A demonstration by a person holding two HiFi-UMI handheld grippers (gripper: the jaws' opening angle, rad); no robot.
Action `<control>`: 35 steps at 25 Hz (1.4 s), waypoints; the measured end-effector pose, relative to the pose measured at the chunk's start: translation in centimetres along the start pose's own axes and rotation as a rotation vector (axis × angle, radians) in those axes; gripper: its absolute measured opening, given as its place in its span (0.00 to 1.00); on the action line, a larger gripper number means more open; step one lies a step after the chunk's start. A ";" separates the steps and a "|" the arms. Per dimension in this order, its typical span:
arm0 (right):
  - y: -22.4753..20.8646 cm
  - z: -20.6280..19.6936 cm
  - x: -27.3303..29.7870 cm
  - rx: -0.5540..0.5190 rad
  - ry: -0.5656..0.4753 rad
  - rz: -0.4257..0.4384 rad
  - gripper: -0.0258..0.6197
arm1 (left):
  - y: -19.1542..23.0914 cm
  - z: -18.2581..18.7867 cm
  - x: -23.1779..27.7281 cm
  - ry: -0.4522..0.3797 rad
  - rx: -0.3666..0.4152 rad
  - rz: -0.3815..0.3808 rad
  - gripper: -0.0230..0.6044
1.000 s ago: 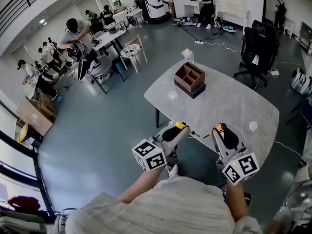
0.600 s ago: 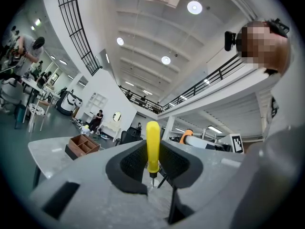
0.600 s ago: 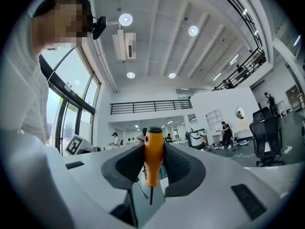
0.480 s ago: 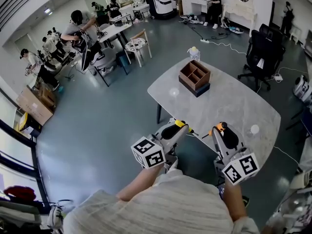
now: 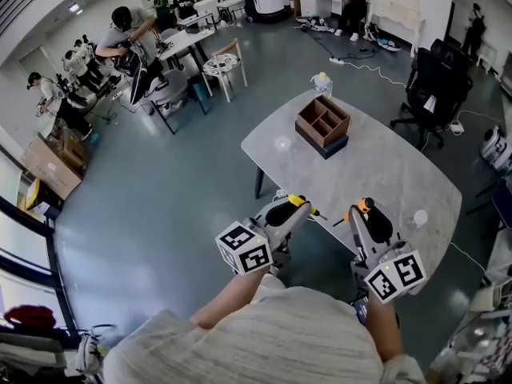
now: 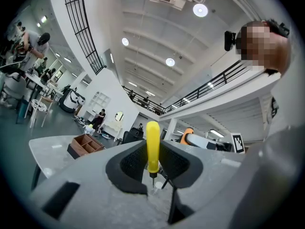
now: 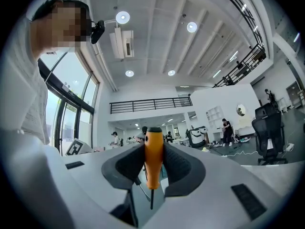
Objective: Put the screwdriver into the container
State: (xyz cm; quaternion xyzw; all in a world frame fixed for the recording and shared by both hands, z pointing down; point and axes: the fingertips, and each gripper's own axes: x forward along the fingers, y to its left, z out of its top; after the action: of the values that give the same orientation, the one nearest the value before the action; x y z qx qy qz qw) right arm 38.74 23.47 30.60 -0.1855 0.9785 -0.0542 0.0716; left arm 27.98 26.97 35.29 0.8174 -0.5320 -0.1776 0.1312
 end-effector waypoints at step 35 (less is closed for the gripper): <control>5.2 -7.9 32.6 0.010 0.093 -0.150 0.22 | 31.7 10.1 -7.9 0.069 -0.105 -0.084 0.17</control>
State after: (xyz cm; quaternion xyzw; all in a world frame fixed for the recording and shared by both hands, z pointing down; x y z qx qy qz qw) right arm 5.62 16.82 33.78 -0.2552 0.9639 -0.0730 0.0230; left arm -5.42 21.31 40.17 0.8366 -0.4824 -0.1824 0.1845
